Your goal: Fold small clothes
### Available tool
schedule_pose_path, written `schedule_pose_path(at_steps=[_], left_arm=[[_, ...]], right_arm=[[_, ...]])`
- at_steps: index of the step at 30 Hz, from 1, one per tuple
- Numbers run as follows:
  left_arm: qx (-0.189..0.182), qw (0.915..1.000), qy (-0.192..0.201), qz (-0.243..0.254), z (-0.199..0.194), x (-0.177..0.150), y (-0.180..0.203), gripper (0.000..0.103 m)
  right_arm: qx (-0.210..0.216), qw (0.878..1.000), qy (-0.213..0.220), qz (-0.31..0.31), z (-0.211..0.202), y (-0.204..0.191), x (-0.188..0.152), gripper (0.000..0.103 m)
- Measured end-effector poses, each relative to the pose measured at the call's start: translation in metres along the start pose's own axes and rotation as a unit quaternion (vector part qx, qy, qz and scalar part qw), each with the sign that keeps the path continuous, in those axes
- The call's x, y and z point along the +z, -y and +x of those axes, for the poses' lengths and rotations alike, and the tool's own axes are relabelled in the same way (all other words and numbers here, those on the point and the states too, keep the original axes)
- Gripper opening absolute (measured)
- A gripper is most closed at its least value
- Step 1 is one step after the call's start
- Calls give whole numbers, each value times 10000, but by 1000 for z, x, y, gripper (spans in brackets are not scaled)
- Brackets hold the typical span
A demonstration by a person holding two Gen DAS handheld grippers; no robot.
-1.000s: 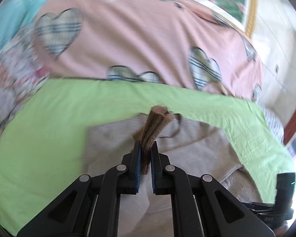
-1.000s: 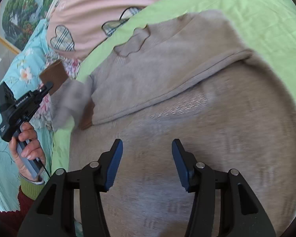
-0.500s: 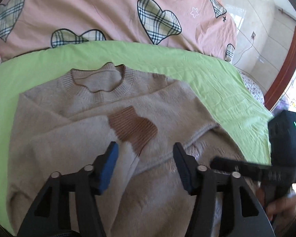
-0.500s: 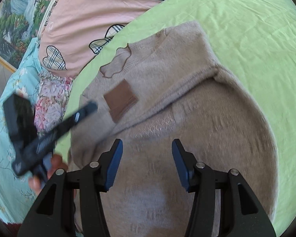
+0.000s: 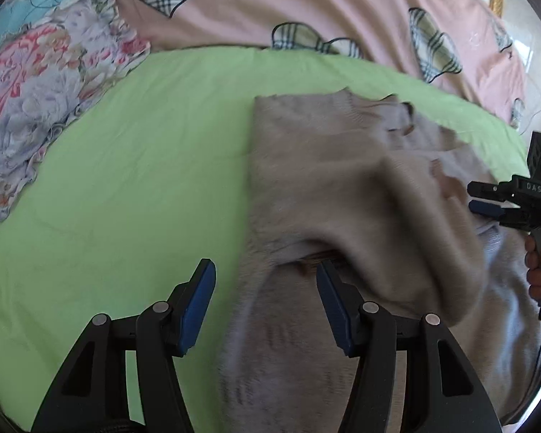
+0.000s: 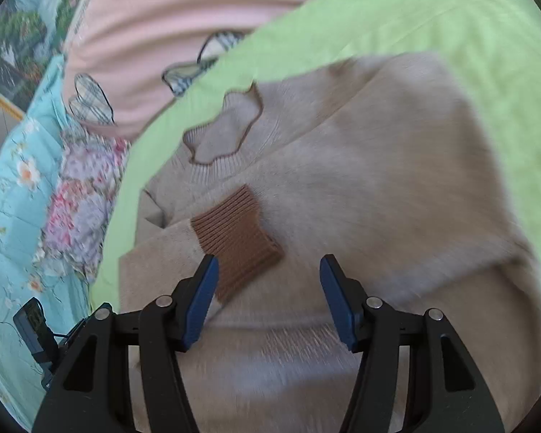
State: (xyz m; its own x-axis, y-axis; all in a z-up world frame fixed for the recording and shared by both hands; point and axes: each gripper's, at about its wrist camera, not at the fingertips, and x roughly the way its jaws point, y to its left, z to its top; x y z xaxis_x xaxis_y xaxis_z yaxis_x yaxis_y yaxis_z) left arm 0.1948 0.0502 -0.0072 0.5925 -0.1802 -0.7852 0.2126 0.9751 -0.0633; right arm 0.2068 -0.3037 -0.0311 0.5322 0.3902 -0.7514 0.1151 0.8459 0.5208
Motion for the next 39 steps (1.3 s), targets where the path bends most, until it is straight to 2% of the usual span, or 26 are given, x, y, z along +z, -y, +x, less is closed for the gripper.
schedule_pose_path(at_steps=[3, 5, 6, 7, 9, 11, 13, 16, 17, 20, 26, 28, 30, 32, 33, 34, 36, 39], left_arm=[[135, 9995, -229, 169, 23, 2, 6, 58], [296, 9987, -284, 311, 39, 6, 16, 59], [395, 9983, -245, 337, 42, 8, 19, 58], [520, 9980, -190, 304, 45, 12, 22, 58], [749, 9971, -82, 82, 45, 19, 20, 48], [1165, 9928, 77, -268, 40, 21, 9, 44], [1156, 9909, 149, -677, 36, 18, -6, 45], [856, 9892, 132, -1180, 33, 9, -25, 45], [801, 9892, 131, -1219, 32, 7, -26, 46], [928, 9891, 114, -1140, 33, 4, -22, 46], [877, 9903, 53, -1078, 32, 0, -23, 47], [858, 9913, 53, -997, 29, -3, -20, 47], [818, 9923, 72, -931, 27, -7, -19, 47], [762, 9927, 100, -925, 26, -10, -19, 47], [744, 9925, 116, -959, 26, -11, -19, 48], [732, 9923, 134, -992, 26, -12, -20, 48], [727, 9922, 157, -998, 27, -12, -20, 49], [677, 9919, 226, -1048, 26, -15, -22, 50]], right_arm=[[-162, 9996, -11, -247, 19, -12, 4, 59], [-153, 9989, 29, -434, 21, -19, 7, 31], [-65, 9990, 35, -433, 21, -21, 9, 14], [67, 9991, 125, -403, 16, -23, 12, 12], [149, 9977, 513, -418, -3, -27, 19, 11], [244, 9937, 1040, -339, -36, -24, 26, 11], [164, 9868, 1597, -205, -73, -14, 29, 10], [-192, 9755, 2189, 42, -115, 16, 24, 10], [-271, 9744, 2226, 174, -122, 31, 21, 10], [-558, 9784, 1954, 379, -114, 58, 12, 7], [-1018, 9870, 1225, 240, -90, 80, -15, 7], [-1046, 9882, 1090, 257, -94, 81, -17, 9], [-1374, 9832, 1198, 128, -107, 68, -18, 13], [-1507, 9778, 1451, -131, -119, 46, -21, 33], [-1433, 9761, 1598, -341, -125, 29, -20, 54], [-1235, 9770, 1647, -548, -125, 12, -17, 66], [-695, 9830, 1444, -891, -112, -20, -10, 66], [401, 9872, 745, -1351, -62, -72, 5, 66]])
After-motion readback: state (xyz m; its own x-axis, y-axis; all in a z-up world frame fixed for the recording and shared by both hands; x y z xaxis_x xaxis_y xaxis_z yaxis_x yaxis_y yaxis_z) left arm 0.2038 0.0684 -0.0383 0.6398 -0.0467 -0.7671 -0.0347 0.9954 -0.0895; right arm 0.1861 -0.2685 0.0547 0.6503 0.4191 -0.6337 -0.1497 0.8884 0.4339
